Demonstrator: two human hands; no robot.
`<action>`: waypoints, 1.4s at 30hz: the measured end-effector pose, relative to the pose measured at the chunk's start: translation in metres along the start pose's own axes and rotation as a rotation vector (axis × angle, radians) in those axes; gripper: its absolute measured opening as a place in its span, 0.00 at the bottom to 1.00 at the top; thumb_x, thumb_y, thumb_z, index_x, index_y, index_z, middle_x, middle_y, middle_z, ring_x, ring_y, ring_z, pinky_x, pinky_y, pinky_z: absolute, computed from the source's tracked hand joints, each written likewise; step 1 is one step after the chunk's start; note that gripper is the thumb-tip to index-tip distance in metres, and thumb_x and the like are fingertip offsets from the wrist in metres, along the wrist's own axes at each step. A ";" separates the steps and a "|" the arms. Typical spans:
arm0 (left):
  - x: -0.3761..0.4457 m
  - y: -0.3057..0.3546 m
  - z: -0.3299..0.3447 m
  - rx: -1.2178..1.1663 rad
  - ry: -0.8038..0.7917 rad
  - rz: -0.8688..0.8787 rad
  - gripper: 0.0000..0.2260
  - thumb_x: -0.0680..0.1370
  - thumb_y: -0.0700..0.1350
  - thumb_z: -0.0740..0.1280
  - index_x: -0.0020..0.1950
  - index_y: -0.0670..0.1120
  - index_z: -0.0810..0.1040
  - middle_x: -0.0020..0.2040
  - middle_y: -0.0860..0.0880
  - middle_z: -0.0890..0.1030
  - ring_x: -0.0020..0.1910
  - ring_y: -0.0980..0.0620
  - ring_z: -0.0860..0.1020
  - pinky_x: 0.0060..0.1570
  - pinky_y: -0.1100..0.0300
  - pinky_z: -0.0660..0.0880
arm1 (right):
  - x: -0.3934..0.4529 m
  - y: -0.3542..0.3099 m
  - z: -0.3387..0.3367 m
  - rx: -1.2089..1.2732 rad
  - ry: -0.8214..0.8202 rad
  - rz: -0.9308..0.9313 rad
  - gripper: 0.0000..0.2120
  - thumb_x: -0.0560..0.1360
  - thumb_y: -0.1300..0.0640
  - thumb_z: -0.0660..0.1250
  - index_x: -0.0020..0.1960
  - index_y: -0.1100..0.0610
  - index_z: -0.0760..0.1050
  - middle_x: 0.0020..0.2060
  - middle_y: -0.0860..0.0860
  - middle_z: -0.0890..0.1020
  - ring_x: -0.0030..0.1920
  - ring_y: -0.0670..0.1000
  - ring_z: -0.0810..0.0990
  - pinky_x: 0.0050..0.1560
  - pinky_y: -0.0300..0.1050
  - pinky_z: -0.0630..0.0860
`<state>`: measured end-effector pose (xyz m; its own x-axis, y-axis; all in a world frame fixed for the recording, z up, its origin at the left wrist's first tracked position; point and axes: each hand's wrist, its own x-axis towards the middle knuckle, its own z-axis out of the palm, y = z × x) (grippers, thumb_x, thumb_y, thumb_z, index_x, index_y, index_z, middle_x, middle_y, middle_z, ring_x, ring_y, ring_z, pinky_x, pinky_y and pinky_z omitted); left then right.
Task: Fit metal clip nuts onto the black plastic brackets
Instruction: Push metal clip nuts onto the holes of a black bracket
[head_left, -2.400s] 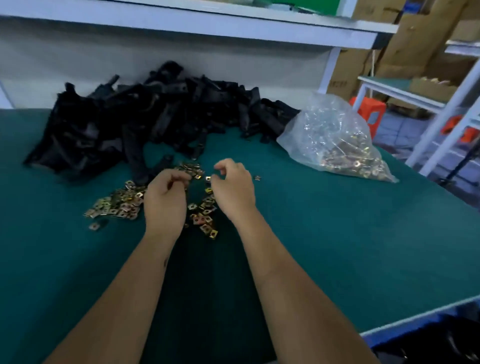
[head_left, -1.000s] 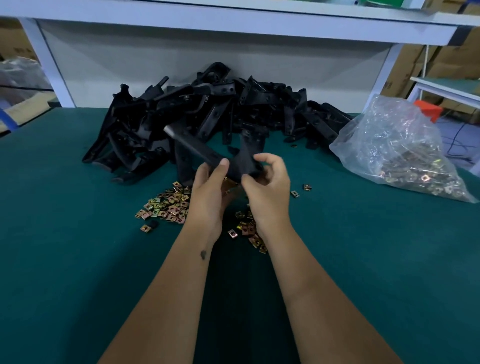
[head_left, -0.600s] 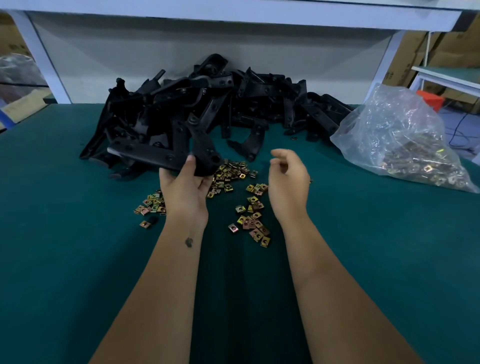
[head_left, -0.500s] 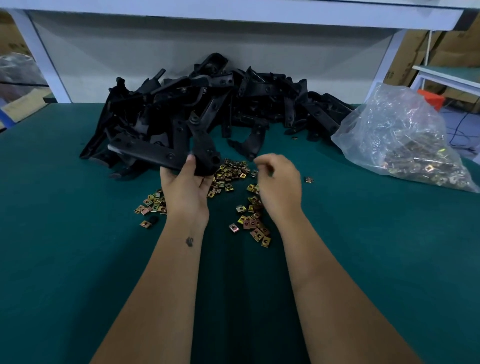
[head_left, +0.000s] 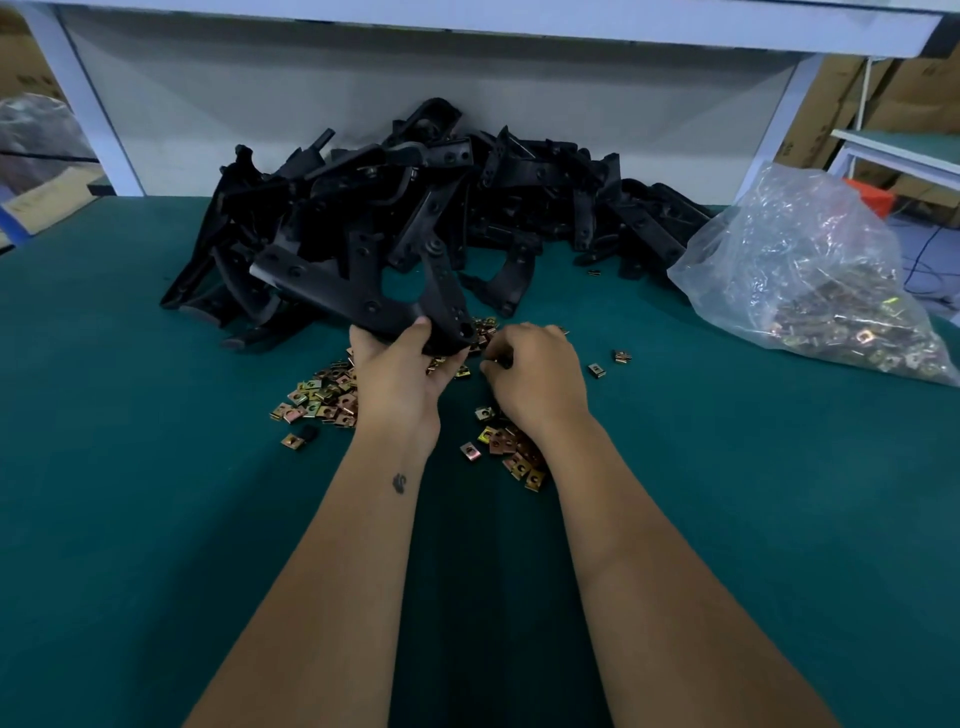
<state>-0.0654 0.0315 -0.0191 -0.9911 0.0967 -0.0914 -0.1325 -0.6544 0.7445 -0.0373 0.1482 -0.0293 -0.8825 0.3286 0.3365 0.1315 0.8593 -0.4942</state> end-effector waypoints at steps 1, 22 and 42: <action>0.000 0.000 0.000 -0.003 -0.003 -0.005 0.11 0.81 0.33 0.61 0.56 0.49 0.70 0.60 0.46 0.79 0.56 0.44 0.81 0.44 0.53 0.81 | 0.000 0.001 0.000 0.009 0.000 -0.006 0.04 0.75 0.58 0.69 0.50 0.54 0.80 0.48 0.51 0.82 0.55 0.55 0.73 0.52 0.46 0.69; -0.004 -0.002 -0.004 -0.026 -0.262 -0.051 0.16 0.76 0.34 0.69 0.57 0.49 0.70 0.54 0.46 0.82 0.52 0.48 0.83 0.45 0.54 0.81 | -0.010 -0.012 -0.024 1.550 0.012 0.392 0.05 0.76 0.70 0.67 0.47 0.65 0.81 0.40 0.56 0.85 0.42 0.50 0.83 0.46 0.37 0.79; -0.006 0.005 -0.004 -0.015 -0.326 -0.063 0.16 0.77 0.34 0.67 0.60 0.47 0.69 0.53 0.46 0.83 0.52 0.49 0.82 0.45 0.55 0.81 | -0.013 -0.013 -0.028 1.470 -0.130 0.315 0.05 0.75 0.65 0.69 0.46 0.58 0.82 0.41 0.53 0.84 0.42 0.50 0.81 0.45 0.40 0.77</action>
<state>-0.0602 0.0248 -0.0173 -0.9250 0.3711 0.0813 -0.1964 -0.6503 0.7339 -0.0148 0.1435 -0.0051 -0.9482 0.3158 0.0343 -0.1688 -0.4093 -0.8966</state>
